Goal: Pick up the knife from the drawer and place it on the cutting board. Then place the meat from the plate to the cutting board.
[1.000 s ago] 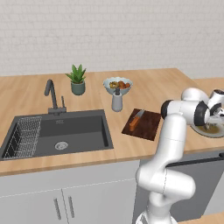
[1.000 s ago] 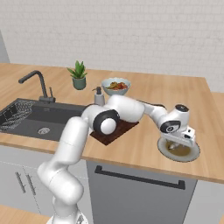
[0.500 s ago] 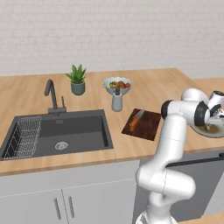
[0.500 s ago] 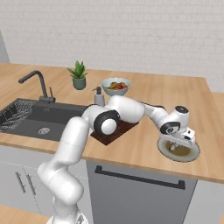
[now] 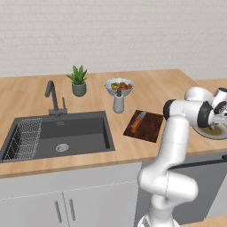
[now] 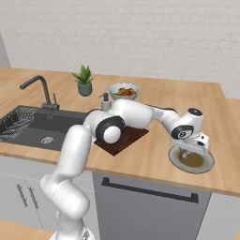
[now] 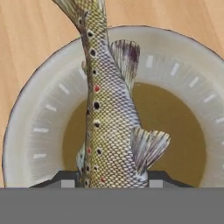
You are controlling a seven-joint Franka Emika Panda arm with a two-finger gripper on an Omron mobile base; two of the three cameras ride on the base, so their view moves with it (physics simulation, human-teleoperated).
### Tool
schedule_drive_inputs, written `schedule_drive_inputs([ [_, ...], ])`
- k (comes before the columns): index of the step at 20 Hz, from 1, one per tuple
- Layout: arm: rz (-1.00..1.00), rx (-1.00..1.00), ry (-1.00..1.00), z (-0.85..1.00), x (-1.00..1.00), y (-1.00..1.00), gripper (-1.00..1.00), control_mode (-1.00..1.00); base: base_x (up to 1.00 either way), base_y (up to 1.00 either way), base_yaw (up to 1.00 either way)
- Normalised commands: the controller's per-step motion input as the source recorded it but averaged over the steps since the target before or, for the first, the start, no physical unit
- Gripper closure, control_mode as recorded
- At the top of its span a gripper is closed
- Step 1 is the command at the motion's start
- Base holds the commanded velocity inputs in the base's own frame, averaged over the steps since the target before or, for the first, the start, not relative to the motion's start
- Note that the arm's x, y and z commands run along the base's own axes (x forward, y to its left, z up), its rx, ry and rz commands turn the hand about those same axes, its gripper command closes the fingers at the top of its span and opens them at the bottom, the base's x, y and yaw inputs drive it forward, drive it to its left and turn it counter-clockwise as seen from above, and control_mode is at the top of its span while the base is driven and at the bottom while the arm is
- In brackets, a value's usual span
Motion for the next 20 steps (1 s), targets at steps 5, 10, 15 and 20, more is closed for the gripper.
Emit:
schedule_drive_inputs([
  [5, 0.07, 0.0, 0.0, 0.86, -0.58, 0.7, 1.0, -1.0, 0.0, 0.0, 0.0],
  [10, 0.04, -0.04, 0.03, 0.46, -0.41, 1.0, 1.0, -1.0, 0.0, 0.0, 0.0],
  [15, 0.0, -0.1, 0.07, 0.31, -0.22, 1.0, 1.0, -1.0, 0.0, 0.0, 0.0],
  [20, 0.0, -0.09, 0.09, 0.29, -0.01, 1.0, 1.0, -1.0, 0.0, 0.0, 0.0],
])
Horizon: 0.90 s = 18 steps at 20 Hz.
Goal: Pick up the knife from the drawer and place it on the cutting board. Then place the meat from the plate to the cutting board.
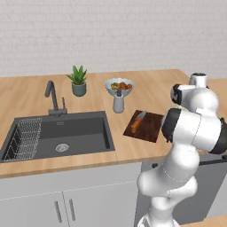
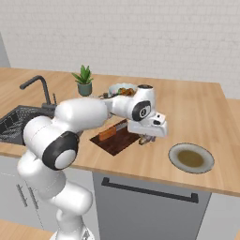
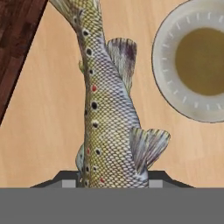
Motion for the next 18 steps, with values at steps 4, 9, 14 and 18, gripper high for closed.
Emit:
schedule_drive_inputs([
  [4, 0.0, -0.04, 0.07, 0.15, 0.0, 1.0, 1.0, -1.0, 0.0, 0.0, 0.0],
  [9, -0.02, 0.03, 0.0, -0.03, 0.0, 0.97, 1.0, -1.0, 0.0, 0.0, 0.0],
  [14, -0.19, 0.11, 0.0, -0.06, 0.21, 0.61, 1.0, -1.0, 0.0, 0.0, 0.0],
  [18, -0.29, 0.17, 0.05, 0.0, 0.54, 0.1, 1.0, -1.0, 0.0, 0.0, 0.0],
])
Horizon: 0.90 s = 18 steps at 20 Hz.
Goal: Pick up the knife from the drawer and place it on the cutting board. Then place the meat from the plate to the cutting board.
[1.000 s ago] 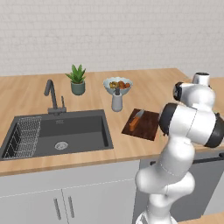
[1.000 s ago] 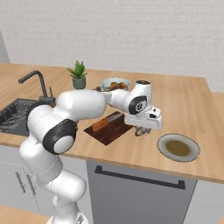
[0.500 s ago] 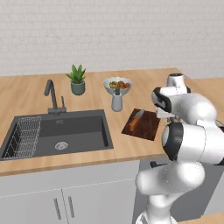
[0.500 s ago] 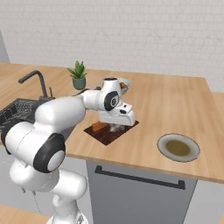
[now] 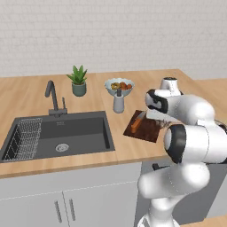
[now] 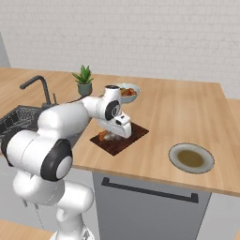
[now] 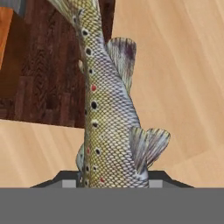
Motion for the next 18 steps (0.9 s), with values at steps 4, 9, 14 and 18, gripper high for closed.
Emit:
schedule_drive_inputs([
  [4, -0.16, 0.0, 0.0, -0.15, 0.67, 0.03, 1.0, -1.0, 0.0, 0.0, 0.0],
  [9, -0.09, 0.0, 0.0, -0.46, 0.68, 0.02, 1.0, -1.0, 0.0, 0.0, 0.0],
  [14, -0.02, 0.0, 0.0, -0.68, 0.4, 0.17, 1.0, -1.0, 0.0, 0.0, 0.0],
  [18, -0.01, 0.0, 0.0, -0.59, 0.27, 0.17, 1.0, -1.0, 0.0, 0.0, 0.0],
])
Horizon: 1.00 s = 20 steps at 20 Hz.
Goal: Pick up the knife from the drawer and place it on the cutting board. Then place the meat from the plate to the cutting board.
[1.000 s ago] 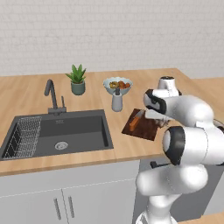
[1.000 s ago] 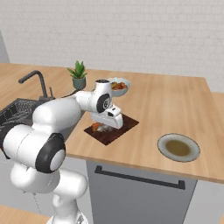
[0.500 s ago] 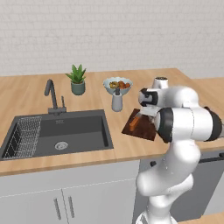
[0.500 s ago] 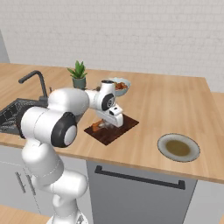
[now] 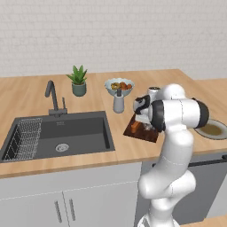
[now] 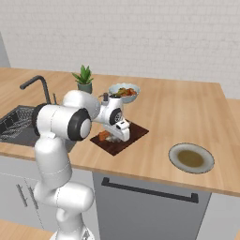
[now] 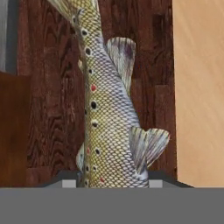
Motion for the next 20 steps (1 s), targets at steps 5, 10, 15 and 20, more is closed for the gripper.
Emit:
schedule_drive_inputs([
  [5, 0.0, 0.0, 0.0, -0.32, 0.3, 0.08, 1.0, -1.0, 0.0, 0.0, 0.0],
  [10, 0.0, 0.0, 0.0, 0.0, 0.31, 0.04, -1.0, -1.0, 0.0, 0.0, 0.0],
  [15, 0.0, 0.0, 0.03, 0.02, 0.08, 0.0, -1.0, -1.0, 0.0, 0.0, 0.0],
  [20, 0.0, 0.0, 0.0, 0.35, -0.1, 0.0, -1.0, -1.0, 0.0, 0.0, 0.0],
])
